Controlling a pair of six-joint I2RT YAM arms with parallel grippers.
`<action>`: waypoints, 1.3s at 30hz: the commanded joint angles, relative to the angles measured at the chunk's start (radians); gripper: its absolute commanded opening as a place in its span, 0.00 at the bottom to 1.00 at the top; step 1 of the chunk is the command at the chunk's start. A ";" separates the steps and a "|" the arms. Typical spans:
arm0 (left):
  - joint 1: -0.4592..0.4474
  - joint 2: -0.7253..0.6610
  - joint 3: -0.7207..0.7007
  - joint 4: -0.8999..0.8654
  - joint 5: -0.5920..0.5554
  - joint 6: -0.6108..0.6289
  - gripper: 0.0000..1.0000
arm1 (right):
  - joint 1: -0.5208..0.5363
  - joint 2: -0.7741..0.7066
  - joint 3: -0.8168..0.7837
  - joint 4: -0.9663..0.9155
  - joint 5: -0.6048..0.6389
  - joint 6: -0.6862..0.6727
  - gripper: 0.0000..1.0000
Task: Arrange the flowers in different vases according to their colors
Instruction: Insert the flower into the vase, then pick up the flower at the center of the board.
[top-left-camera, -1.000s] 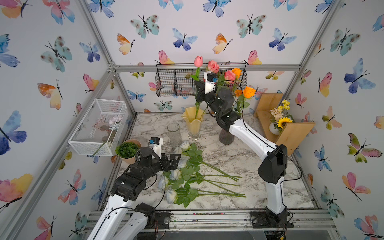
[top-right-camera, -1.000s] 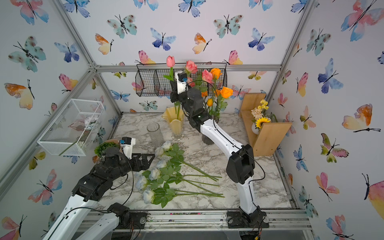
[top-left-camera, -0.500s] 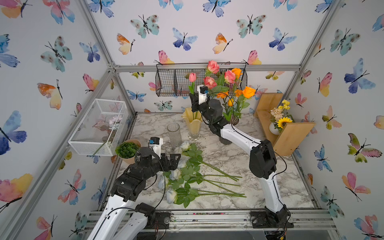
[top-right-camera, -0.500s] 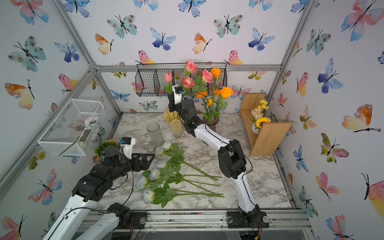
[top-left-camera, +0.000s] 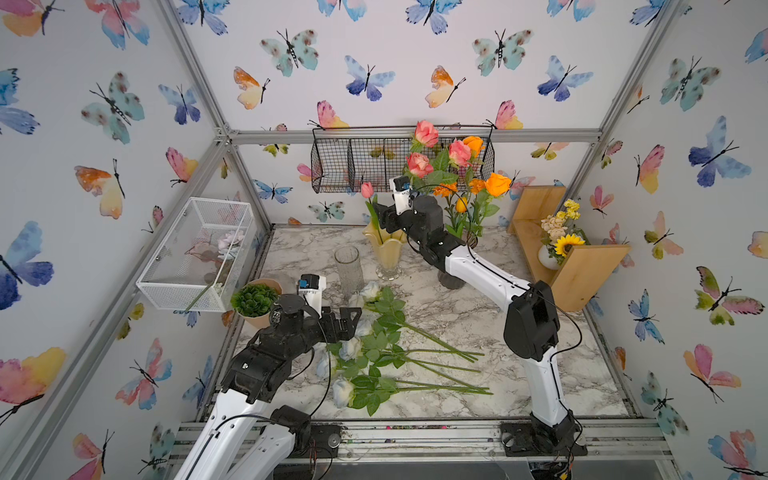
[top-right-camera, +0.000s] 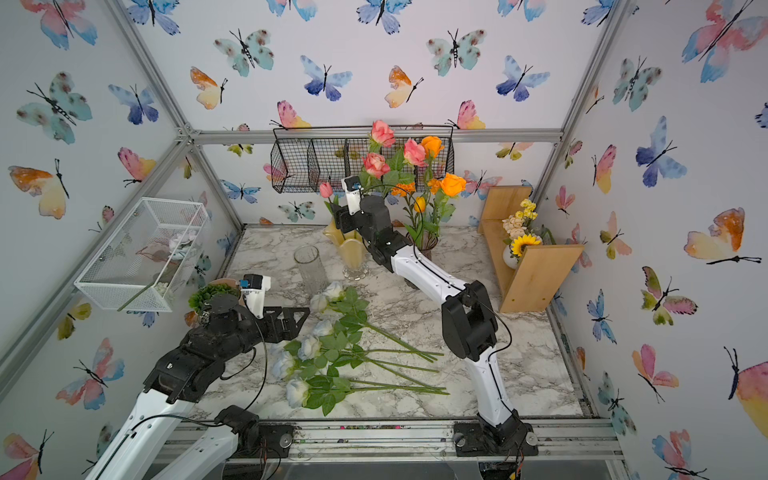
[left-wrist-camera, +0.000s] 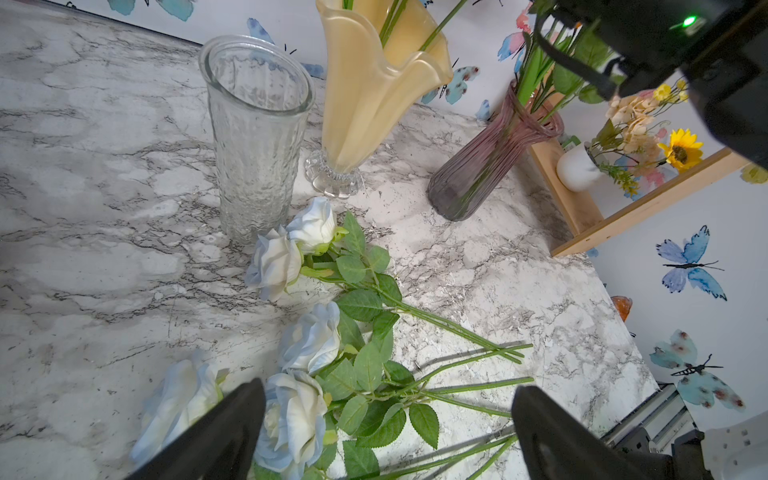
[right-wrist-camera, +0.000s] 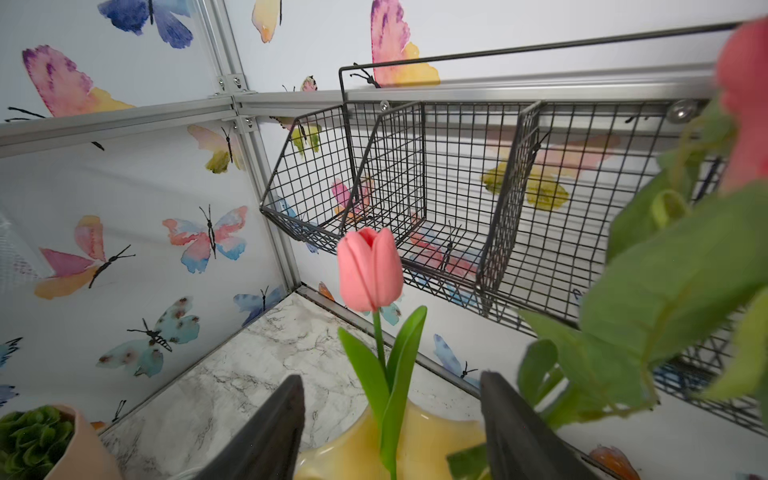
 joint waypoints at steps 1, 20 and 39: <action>-0.002 -0.012 -0.013 0.022 -0.008 0.003 0.99 | 0.023 -0.111 0.022 -0.104 -0.016 0.006 0.69; -0.001 -0.029 -0.011 0.018 -0.022 0.001 0.99 | 0.045 -0.734 -0.714 -0.644 -0.302 0.112 0.57; -0.001 -0.020 -0.011 0.005 -0.084 -0.018 0.99 | 0.053 -0.334 -0.734 -0.744 -0.228 -0.184 0.41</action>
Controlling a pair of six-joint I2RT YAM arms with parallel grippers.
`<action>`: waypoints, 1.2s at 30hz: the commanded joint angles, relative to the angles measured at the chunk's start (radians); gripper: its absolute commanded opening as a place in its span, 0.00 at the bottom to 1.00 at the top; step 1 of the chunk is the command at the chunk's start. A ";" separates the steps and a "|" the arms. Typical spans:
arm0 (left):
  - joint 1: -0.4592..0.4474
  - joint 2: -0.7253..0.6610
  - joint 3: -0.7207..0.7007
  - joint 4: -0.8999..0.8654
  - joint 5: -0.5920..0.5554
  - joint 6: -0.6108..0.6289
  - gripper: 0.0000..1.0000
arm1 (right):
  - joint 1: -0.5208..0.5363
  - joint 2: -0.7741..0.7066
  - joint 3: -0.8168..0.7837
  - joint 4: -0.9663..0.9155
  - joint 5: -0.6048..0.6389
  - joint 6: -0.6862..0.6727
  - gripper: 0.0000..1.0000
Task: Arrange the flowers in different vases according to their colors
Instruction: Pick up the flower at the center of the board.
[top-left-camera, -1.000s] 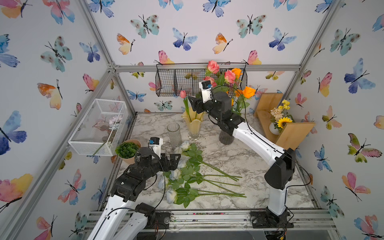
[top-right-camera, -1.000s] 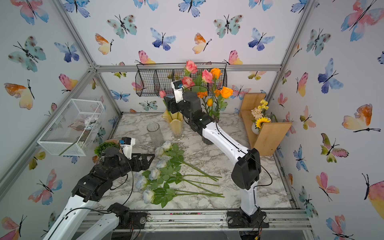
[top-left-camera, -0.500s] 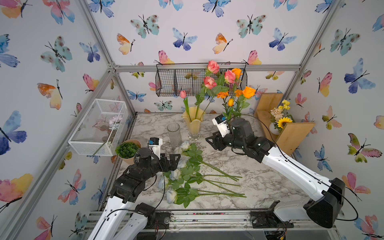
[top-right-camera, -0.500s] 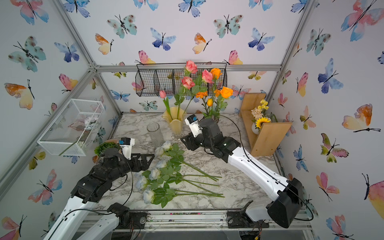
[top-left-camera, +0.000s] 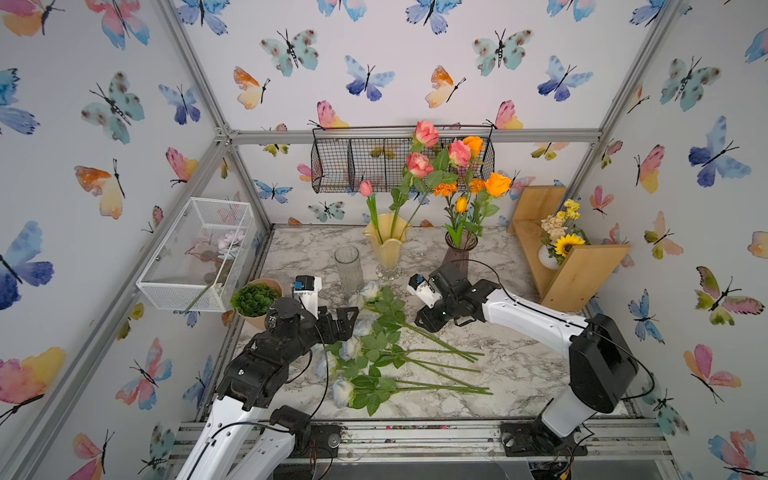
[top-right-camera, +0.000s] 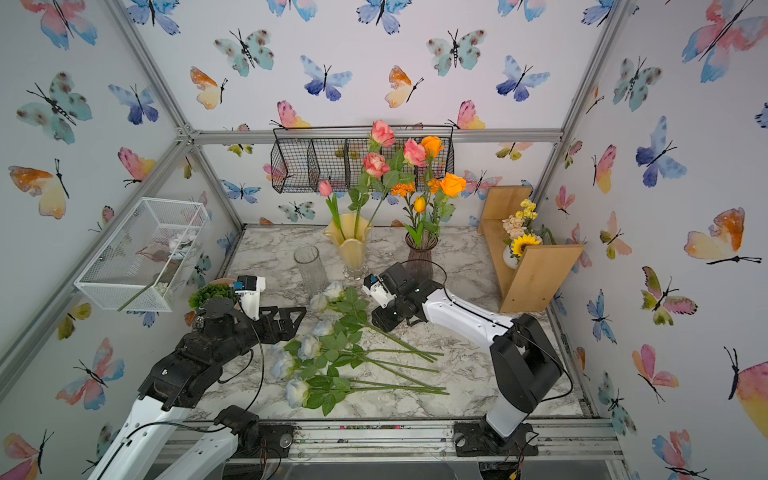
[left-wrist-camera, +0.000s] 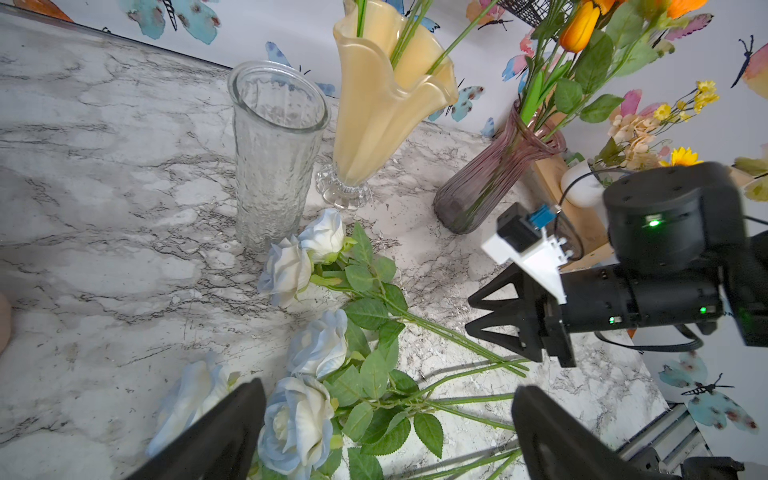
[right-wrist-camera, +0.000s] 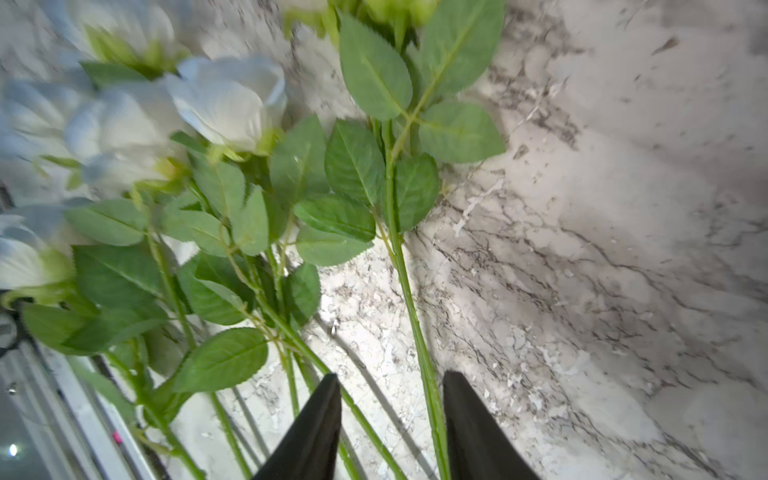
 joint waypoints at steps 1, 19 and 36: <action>-0.001 0.009 -0.005 0.005 -0.035 -0.003 0.99 | 0.011 0.040 0.037 -0.046 0.021 -0.072 0.41; 0.019 0.028 -0.006 0.009 -0.013 0.002 0.99 | 0.024 0.150 0.046 0.023 0.087 -0.112 0.31; 0.041 0.032 -0.007 0.013 0.008 0.007 0.99 | 0.025 0.048 0.045 0.004 0.114 -0.163 0.04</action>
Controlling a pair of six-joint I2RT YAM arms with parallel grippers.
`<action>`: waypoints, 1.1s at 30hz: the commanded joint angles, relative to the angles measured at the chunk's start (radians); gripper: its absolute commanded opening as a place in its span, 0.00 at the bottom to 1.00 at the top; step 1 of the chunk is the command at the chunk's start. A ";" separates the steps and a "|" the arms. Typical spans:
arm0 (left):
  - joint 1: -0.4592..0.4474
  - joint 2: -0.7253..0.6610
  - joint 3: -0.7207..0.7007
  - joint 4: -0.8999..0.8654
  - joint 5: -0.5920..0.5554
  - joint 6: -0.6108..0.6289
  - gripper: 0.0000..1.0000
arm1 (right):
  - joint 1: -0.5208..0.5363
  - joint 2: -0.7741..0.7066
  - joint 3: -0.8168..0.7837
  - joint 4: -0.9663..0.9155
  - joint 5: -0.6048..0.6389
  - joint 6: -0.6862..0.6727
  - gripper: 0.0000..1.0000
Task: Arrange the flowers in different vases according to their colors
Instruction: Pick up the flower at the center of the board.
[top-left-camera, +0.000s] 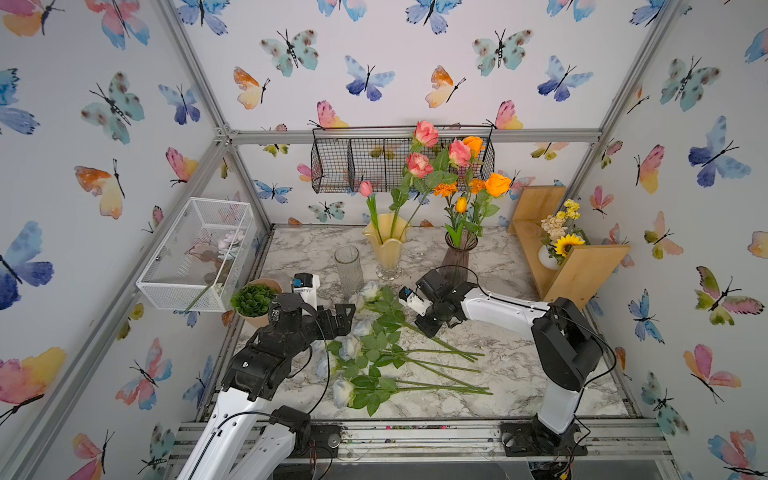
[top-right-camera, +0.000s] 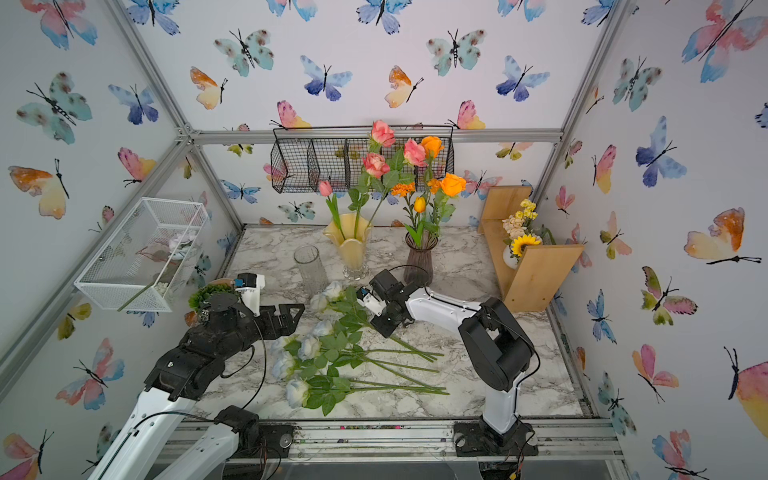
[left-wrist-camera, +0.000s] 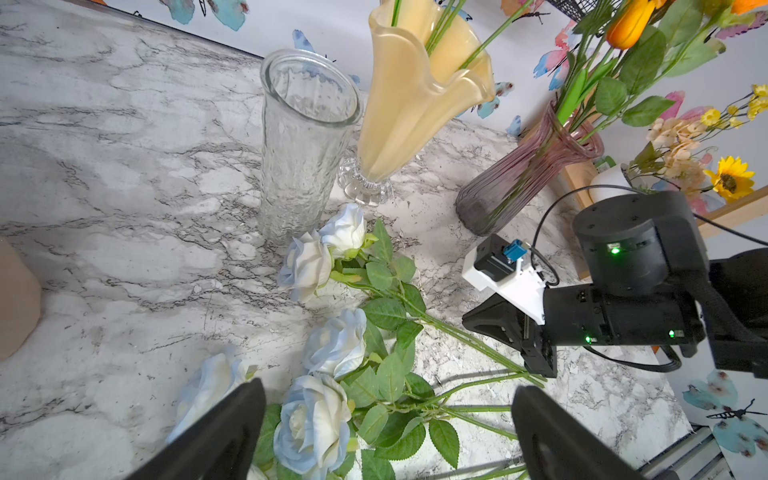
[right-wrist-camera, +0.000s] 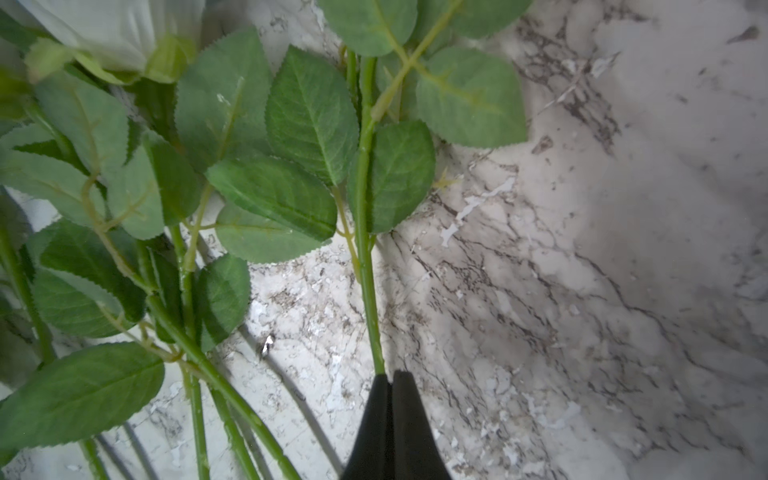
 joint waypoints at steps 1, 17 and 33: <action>0.007 -0.001 -0.007 0.013 0.012 0.008 0.99 | 0.004 -0.026 0.009 -0.022 0.009 -0.021 0.07; 0.007 0.003 -0.008 0.012 0.009 0.007 0.99 | 0.013 0.041 -0.014 -0.004 -0.027 -0.026 0.19; 0.023 0.005 -0.008 0.017 0.026 0.010 0.99 | 0.028 0.088 -0.031 0.015 -0.026 -0.017 0.15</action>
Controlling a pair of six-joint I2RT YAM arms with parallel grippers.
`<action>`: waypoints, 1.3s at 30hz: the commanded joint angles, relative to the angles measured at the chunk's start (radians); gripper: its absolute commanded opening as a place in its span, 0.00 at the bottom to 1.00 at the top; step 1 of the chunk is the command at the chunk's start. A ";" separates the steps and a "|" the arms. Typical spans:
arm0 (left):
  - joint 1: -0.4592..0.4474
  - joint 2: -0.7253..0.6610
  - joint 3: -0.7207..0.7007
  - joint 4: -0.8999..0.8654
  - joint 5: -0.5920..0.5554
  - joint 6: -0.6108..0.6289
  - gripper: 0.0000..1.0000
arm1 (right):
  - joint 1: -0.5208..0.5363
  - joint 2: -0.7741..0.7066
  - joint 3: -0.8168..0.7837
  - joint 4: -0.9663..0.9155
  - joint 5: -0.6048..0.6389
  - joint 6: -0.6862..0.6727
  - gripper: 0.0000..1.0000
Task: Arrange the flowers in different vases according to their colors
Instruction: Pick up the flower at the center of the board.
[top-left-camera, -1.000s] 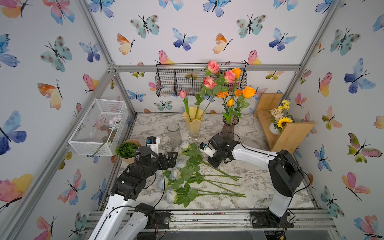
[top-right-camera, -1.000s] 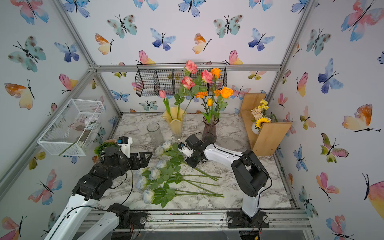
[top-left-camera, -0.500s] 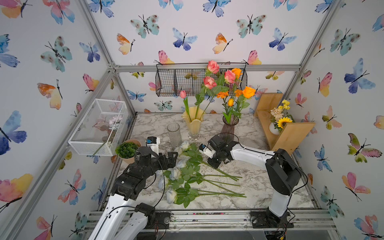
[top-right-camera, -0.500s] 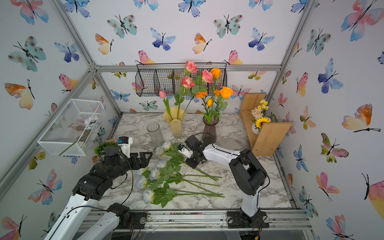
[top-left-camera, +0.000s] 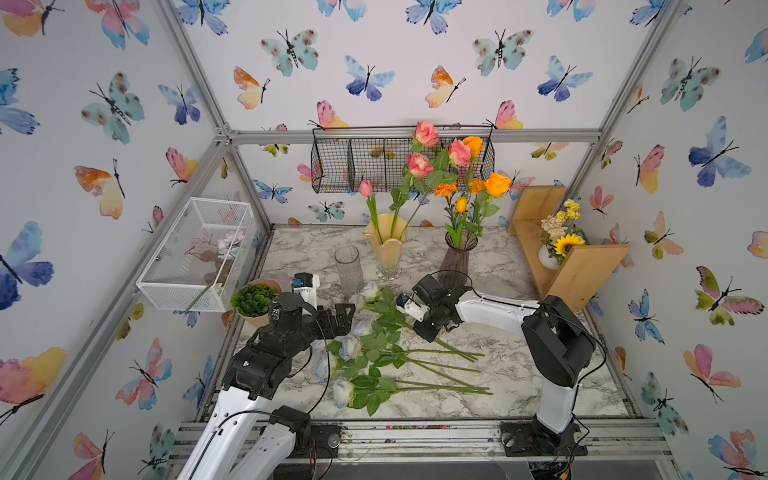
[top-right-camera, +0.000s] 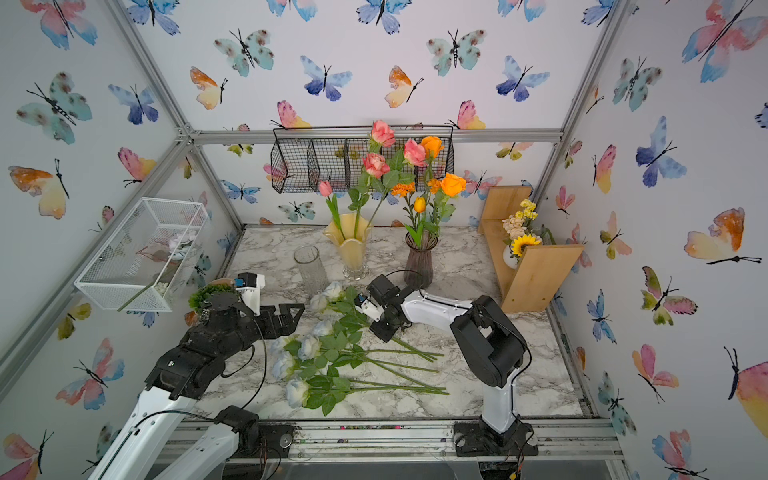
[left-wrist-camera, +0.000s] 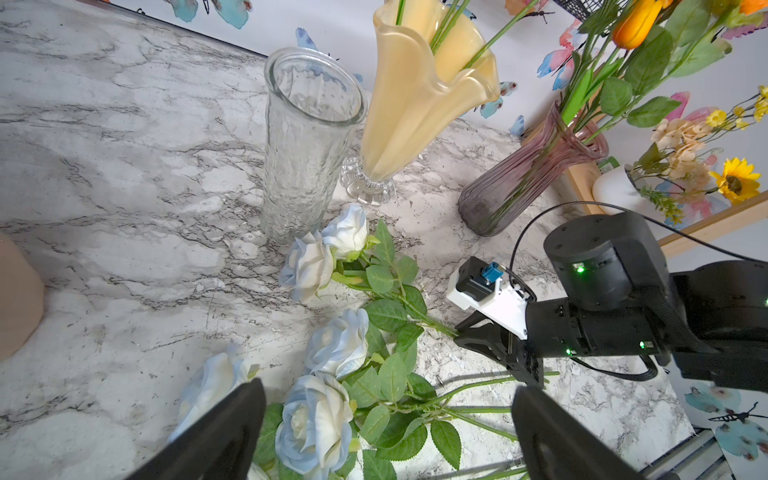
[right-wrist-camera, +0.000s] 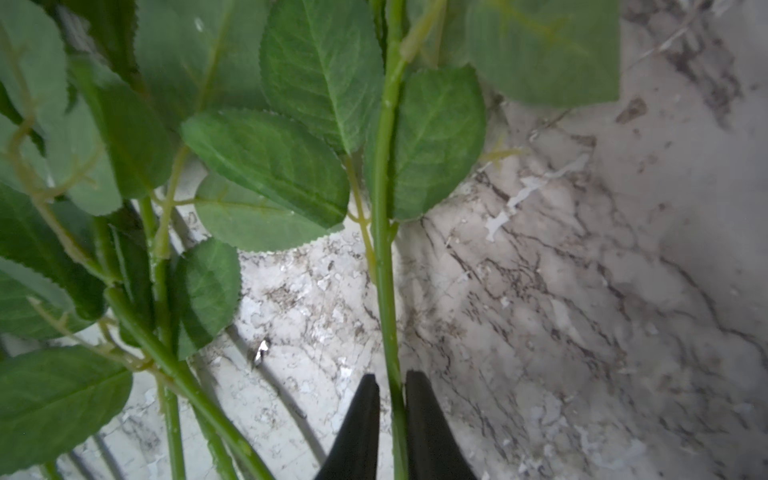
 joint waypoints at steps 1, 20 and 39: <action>0.011 -0.001 -0.007 0.017 0.027 0.012 0.99 | 0.007 0.016 -0.016 0.009 -0.015 0.002 0.12; 0.018 0.038 0.015 0.059 0.194 -0.076 0.99 | 0.008 -0.186 0.061 -0.066 0.054 -0.060 0.02; -0.392 0.095 -0.043 0.441 -0.022 -0.443 0.99 | 0.006 -0.491 0.017 0.091 -0.194 0.078 0.02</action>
